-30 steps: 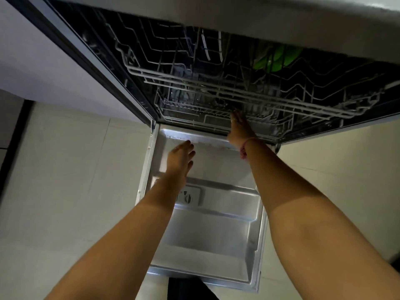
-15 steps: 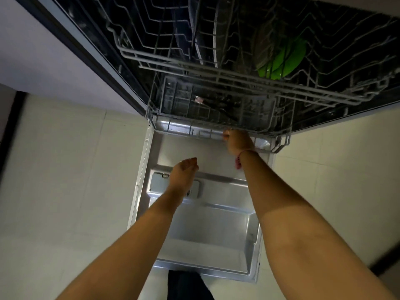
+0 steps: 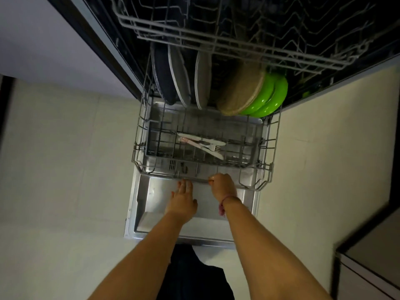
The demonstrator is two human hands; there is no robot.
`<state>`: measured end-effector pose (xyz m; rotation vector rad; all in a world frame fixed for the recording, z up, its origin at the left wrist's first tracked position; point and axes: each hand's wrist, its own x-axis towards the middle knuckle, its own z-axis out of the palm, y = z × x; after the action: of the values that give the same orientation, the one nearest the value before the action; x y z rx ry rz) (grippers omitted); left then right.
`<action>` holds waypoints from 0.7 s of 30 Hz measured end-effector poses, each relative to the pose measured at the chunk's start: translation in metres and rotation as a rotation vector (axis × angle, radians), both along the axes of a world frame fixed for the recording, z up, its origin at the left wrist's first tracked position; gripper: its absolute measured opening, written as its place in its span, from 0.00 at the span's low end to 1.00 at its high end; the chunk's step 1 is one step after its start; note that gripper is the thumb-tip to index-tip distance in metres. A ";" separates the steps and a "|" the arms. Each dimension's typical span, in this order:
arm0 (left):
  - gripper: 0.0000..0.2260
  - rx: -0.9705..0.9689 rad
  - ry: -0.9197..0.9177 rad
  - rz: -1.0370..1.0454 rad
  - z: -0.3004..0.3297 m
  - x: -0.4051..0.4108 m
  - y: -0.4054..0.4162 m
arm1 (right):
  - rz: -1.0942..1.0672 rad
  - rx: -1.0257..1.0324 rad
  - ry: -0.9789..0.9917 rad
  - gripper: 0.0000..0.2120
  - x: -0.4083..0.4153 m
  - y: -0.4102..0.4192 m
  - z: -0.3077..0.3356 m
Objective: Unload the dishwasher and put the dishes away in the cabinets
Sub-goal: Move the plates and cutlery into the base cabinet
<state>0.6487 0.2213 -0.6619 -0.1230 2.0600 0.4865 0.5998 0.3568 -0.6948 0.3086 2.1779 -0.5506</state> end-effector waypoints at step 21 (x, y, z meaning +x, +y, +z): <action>0.24 0.062 -0.020 -0.306 -0.024 0.120 -0.006 | 0.196 0.078 -0.088 0.15 0.153 -0.004 -0.005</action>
<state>0.7684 0.2156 -0.6857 0.2211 1.9964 0.3568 0.7527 0.3525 -0.7000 0.1550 2.1180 -0.3370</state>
